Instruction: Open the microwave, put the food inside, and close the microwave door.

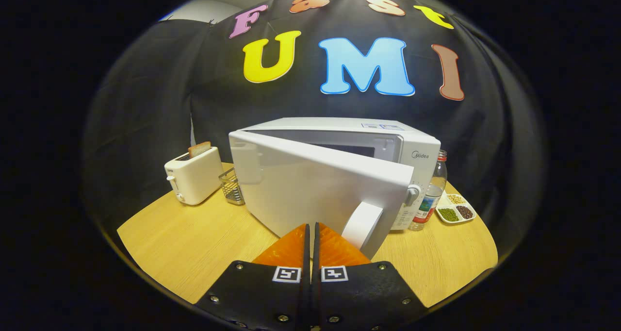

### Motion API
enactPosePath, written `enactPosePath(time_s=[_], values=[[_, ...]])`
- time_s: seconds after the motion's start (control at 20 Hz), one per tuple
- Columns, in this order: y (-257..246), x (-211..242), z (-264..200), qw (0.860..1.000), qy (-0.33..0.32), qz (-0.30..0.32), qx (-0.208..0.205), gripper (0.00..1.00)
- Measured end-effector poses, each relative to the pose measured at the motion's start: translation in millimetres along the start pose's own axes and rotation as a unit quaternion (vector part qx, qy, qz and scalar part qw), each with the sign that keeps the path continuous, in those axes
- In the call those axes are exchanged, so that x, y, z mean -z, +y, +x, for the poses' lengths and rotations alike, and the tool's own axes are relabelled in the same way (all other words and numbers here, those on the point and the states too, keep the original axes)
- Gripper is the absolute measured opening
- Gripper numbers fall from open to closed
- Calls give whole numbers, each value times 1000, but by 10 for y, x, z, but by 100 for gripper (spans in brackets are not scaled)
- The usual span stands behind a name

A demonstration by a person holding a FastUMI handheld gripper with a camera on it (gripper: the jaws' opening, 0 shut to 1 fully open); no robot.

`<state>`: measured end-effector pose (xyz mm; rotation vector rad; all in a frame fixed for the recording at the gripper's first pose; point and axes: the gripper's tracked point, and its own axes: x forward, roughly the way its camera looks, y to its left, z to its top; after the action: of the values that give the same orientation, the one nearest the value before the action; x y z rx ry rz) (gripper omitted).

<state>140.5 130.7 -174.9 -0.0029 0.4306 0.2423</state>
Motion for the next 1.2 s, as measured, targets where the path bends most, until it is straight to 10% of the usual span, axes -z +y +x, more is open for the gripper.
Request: enactPosePath(time_s=[1.2], values=[[-686, -603, 1098, 992, -20, 0, 122, 1]])
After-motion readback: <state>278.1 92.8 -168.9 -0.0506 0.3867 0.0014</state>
